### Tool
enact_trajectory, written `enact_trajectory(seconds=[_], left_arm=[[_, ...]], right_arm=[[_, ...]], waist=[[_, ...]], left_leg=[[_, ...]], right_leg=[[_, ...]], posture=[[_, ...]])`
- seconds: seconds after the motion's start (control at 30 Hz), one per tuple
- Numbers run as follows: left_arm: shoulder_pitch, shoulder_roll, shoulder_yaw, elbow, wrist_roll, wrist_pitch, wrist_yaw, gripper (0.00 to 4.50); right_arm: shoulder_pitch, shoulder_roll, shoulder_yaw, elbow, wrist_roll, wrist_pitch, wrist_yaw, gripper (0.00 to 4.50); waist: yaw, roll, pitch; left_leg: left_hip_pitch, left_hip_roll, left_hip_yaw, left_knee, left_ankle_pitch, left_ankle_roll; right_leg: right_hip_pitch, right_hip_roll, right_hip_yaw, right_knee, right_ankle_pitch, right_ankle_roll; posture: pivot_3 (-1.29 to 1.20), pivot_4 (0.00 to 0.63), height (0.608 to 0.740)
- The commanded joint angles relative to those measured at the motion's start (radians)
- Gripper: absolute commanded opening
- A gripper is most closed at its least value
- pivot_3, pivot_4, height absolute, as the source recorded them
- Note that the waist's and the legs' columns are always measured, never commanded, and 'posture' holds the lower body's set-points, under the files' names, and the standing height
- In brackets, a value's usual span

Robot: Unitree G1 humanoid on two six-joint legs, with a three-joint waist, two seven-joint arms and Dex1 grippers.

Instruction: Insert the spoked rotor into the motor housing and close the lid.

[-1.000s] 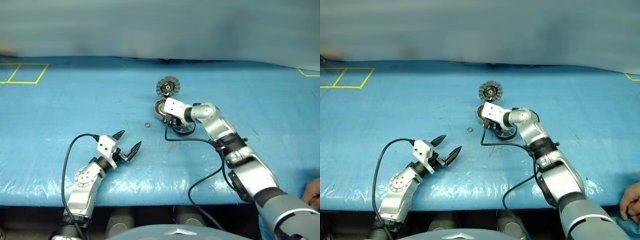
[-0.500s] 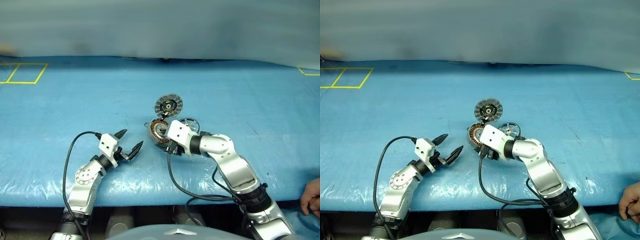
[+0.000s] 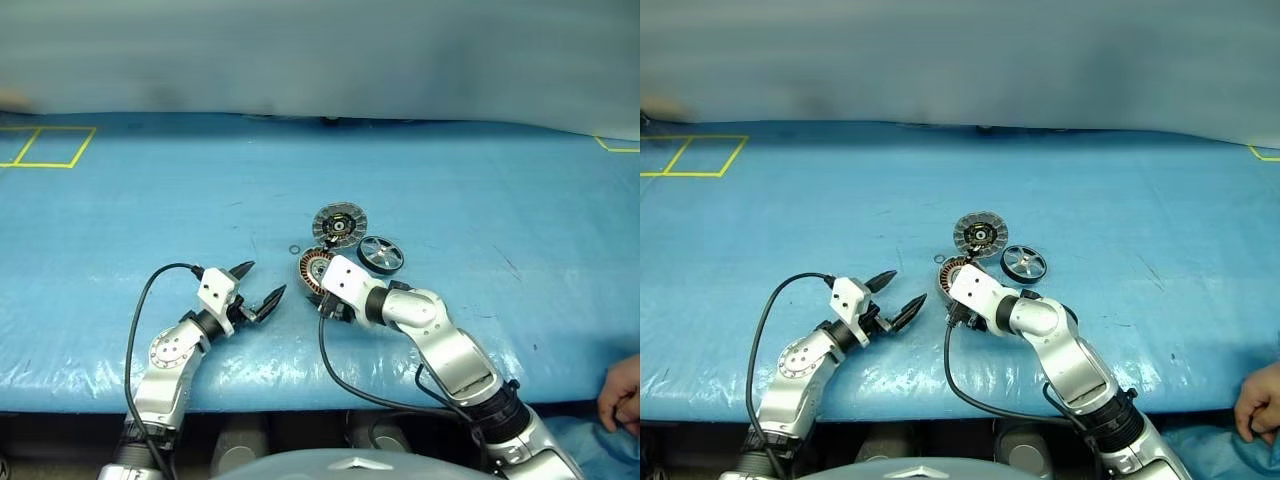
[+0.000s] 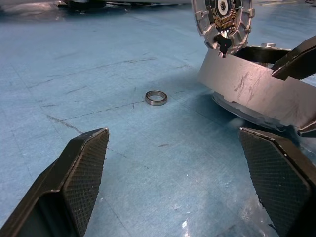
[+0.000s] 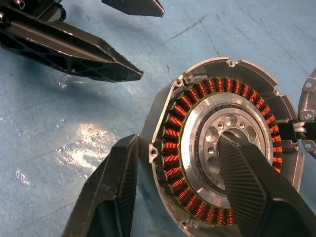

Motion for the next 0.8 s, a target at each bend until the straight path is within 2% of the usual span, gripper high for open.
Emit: enact_trajectory(seconds=[0.03, 0.1, 0.13, 0.27, 0.43, 0.6, 0.8], left_arm=[[0.0, 0.007, 0.005, -0.035, -0.002, -0.002, 0.002, 4.5], [-0.002, 0.007, 0.004, -0.035, -0.002, 0.0, 0.002, 4.5], [-0.003, 0.006, 0.003, -0.034, -0.002, 0.001, 0.001, 4.5], [-0.006, 0.005, 0.0, -0.029, -0.002, 0.003, -0.002, 4.5], [-0.014, 0.004, -0.006, -0.023, -0.001, 0.005, -0.008, 4.5], [-0.019, 0.006, -0.007, -0.019, -0.001, 0.006, -0.015, 4.5], [-0.032, 0.008, -0.006, -0.009, -0.001, 0.005, -0.025, 4.5]], right_arm=[[-0.007, -0.014, 0.01, -0.031, 0.007, -0.009, 0.011, 3.71], [-0.006, -0.015, 0.006, -0.047, 0.016, -0.011, 0.009, 4.4], [-0.005, -0.006, -0.006, -0.06, 0.032, -0.006, 0.008, 4.48], [-0.003, 0.031, -0.061, -0.113, 0.106, 0.031, 0.006, 4.48], [0.011, 0.089, -0.194, -0.218, 0.268, 0.1, 0.01, 4.48], [0.026, 0.05, -0.289, -0.204, 0.305, 0.086, -0.022, 4.48], [0.062, -0.001, -0.318, -0.157, 0.311, 0.056, -0.045, 4.48]], waist=[[0.0, 0.0, 0.0], [0.0, 0.0, 0.0], [0.0, 0.0, 0.0], [-0.002, 0.0, 0.0], [0.001, 0.0, 0.0], [0.0, 0.0, 0.0], [-0.001, 0.0, 0.0]], left_leg=[[0.0, 0.0, 0.0, 0.0, 0.0, 0.0], [0.0, 0.0, 0.0, 0.0, 0.0, 0.0], [0.0, 0.0, 0.0, -0.001, 0.0, 0.0], [0.0, 0.0, 0.0, -0.001, 0.0, 0.0], [-0.001, 0.0, 0.0, -0.001, 0.0, 0.0], [-0.001, 0.0, 0.0, -0.001, 0.0, 0.0], [-0.001, 0.0, 0.0, -0.001, 0.0, 0.0]], right_leg=[[0.0, 0.0, 0.0, 0.0, 0.0, 0.0], [0.0, 0.0, 0.0, 0.0, 0.0, 0.0], [0.0, 0.0, 0.0, 0.0, 0.0, 0.0], [0.0, 0.0, 0.0, 0.0, 0.0, 0.0], [0.0, 0.0, 0.0, 0.0, 0.0, 0.0], [0.0, 0.0, 0.0, 0.0, 0.0, 0.0], [-0.001, 0.0, 0.0, 0.0, 0.0, 0.0]], posture=[[0.0, 0.15, 0.74], [0.0, 0.15, 0.74], [0.0, 0.15, 0.74], [0.0, 0.15, 0.74], [0.0, 0.15, 0.74], [0.0, 0.15, 0.74], [0.0, 0.15, 0.74]])
